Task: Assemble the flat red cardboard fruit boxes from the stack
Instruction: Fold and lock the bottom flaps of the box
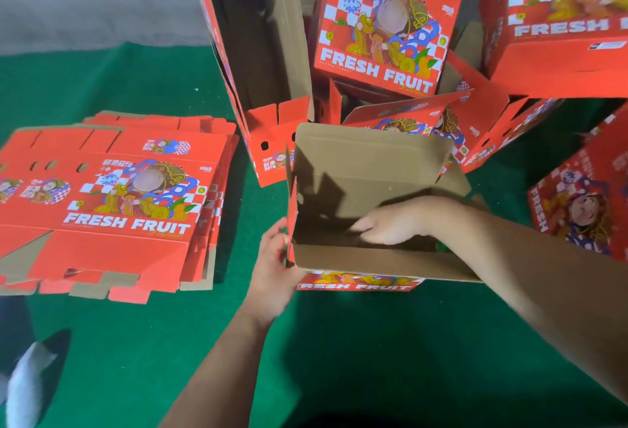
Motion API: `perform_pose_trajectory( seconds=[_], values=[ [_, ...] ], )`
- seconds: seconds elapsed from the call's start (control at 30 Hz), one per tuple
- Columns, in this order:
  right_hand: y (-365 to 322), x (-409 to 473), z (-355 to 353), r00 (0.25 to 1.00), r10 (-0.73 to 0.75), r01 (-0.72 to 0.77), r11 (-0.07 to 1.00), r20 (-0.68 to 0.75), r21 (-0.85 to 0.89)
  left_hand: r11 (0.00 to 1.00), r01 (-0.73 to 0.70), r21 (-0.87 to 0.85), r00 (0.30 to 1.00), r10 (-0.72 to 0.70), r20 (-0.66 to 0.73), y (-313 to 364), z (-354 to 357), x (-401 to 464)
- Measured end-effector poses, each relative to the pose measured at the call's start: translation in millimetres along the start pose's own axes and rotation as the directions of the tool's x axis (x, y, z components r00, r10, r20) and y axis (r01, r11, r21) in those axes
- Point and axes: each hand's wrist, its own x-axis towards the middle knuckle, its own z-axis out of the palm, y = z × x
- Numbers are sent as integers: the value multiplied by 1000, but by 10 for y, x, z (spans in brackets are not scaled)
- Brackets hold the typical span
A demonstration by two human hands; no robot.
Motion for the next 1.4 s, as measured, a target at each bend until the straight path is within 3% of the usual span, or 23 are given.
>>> perform_pose_trajectory(
  seconds=[0.07,0.17,0.27,0.3,0.37,0.47,0.53,0.57,0.6,0.63,0.67,0.7,0.77,0.83,0.93,1.0,1.03,1.1,1.17,1.2,1.3,1.4],
  values=[
    [41,-145,-65,1000,-1,0,994,-14,-109,996,43,-82,999,-43,-5,55,8,25],
    [81,-419,-287,979,11,-20,999,-203,-43,968,142,-206,990,-143,11,195,-23,28],
    [64,-698,-537,891,-45,26,998,-452,-48,987,159,-34,982,-162,-100,301,-181,59],
    [59,-775,-591,817,-66,46,998,-572,-49,985,164,47,979,-157,-133,332,-251,68],
    [52,-870,-623,588,-120,157,987,-800,-33,975,188,122,976,-171,-134,408,-356,111],
    [72,-925,-304,230,-126,243,968,-965,-68,953,245,177,963,-218,-161,544,-468,156],
    [270,-886,163,126,-15,226,974,-992,14,954,295,54,945,-283,-163,586,-564,183],
    [428,-879,428,151,40,316,945,-988,86,943,333,16,935,-327,-137,613,-620,187],
    [586,-895,682,275,93,458,863,-957,215,929,369,20,926,-365,-94,632,-672,185],
    [679,-942,888,477,101,614,672,-873,413,915,402,35,915,-400,-57,646,-719,184],
    [740,-965,1035,655,20,671,442,-755,594,900,434,43,901,-433,-32,655,-749,187],
    [792,-954,1110,724,-51,671,287,-688,684,883,468,43,884,-468,-14,659,-761,187],
    [891,-865,1161,705,-51,661,409,-707,629,847,526,69,848,-529,28,668,-746,155],
    [808,-823,1137,638,65,601,580,-767,549,855,511,88,853,-517,67,636,-711,118],
    [726,-921,975,452,336,499,673,-827,546,918,394,33,917,-396,56,574,-622,17],
    [709,-1033,845,390,449,392,710,-804,586,956,287,-57,958,-286,39,597,-531,-64],
    [711,-1072,778,411,460,352,716,-787,603,964,220,-151,975,-216,45,632,-469,-114],
    [671,-1127,666,539,391,293,743,-746,601,929,143,-341,990,-138,40,737,-342,-184],
    [581,-1138,612,638,317,223,796,-702,562,903,172,-393,983,-185,4,810,-264,-197],
    [548,-1123,602,650,314,184,819,-692,544,907,188,-378,977,-211,-22,847,-240,-205],
    [441,-1072,578,620,360,-11,892,-697,451,937,213,-277,971,-236,-49,913,-197,-171],
    [379,-947,452,518,347,-280,932,-782,228,935,224,-274,970,-240,-26,940,-157,-110]
  ],
)
